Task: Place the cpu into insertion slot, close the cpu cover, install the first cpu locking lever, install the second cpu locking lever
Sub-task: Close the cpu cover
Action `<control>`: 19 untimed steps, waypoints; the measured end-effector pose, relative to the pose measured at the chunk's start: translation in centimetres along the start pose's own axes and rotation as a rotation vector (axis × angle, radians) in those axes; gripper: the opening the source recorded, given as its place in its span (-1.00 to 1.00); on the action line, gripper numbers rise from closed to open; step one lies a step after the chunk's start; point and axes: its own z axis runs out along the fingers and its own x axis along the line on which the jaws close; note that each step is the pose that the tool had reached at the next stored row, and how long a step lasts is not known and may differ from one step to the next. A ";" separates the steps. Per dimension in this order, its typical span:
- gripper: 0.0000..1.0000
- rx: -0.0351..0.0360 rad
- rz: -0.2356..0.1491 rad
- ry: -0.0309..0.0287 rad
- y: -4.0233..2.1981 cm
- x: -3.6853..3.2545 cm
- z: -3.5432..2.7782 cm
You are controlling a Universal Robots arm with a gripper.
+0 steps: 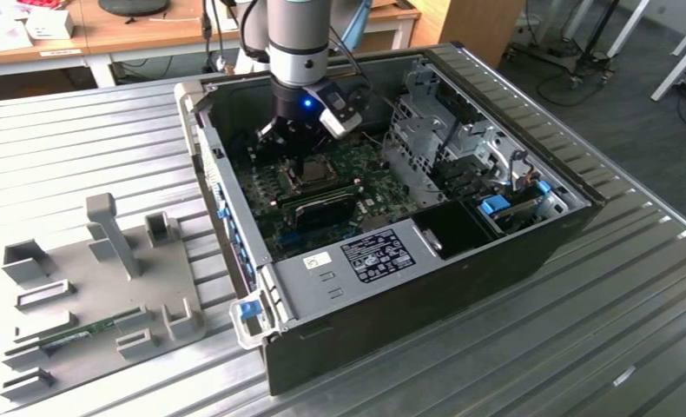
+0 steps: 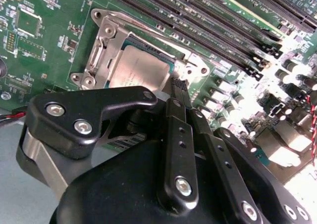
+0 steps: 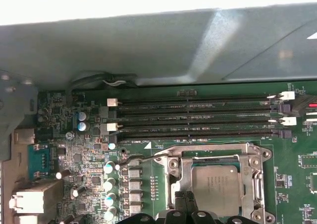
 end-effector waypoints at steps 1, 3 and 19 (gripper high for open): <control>-0.80 0.0001 0.000 0.0000 0.00 0.00 0.00; -0.80 -0.0001 0.000 -0.0001 0.01 0.00 0.02; -0.80 -0.0002 0.000 -0.0002 0.01 0.05 0.60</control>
